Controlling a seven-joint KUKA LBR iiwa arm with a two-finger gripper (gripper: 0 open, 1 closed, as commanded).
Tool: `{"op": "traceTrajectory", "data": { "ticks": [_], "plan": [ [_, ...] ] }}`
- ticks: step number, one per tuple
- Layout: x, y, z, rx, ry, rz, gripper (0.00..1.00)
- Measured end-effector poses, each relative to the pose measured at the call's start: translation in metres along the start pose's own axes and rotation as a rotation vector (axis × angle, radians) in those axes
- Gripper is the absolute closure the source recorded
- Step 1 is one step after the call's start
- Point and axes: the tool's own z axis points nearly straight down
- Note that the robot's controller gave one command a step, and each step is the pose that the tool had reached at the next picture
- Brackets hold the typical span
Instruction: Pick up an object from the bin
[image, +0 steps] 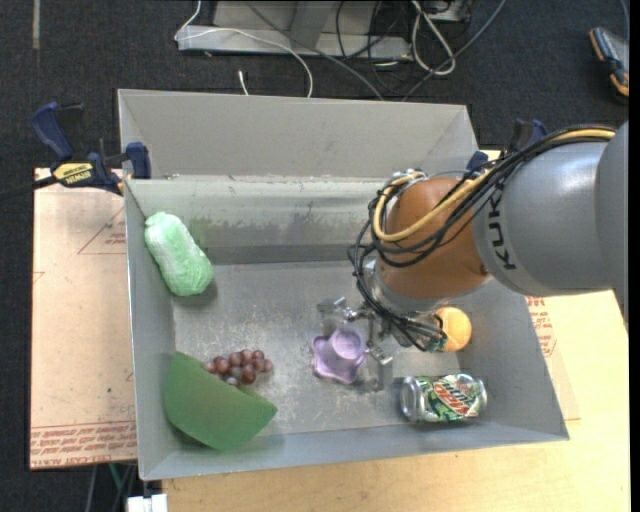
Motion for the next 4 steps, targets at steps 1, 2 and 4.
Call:
{"op": "traceTrajectory", "data": {
  "ticks": [1, 2, 4],
  "plan": [
    [-0.017, -0.007, 0.001, 0.000, 0.001, 0.432, 0.00],
    [-0.008, -0.014, 0.004, 0.001, -0.003, 0.205, 0.00],
    [0.050, -0.047, 0.006, 0.001, -0.008, -0.002, 0.00]
  ]
}}
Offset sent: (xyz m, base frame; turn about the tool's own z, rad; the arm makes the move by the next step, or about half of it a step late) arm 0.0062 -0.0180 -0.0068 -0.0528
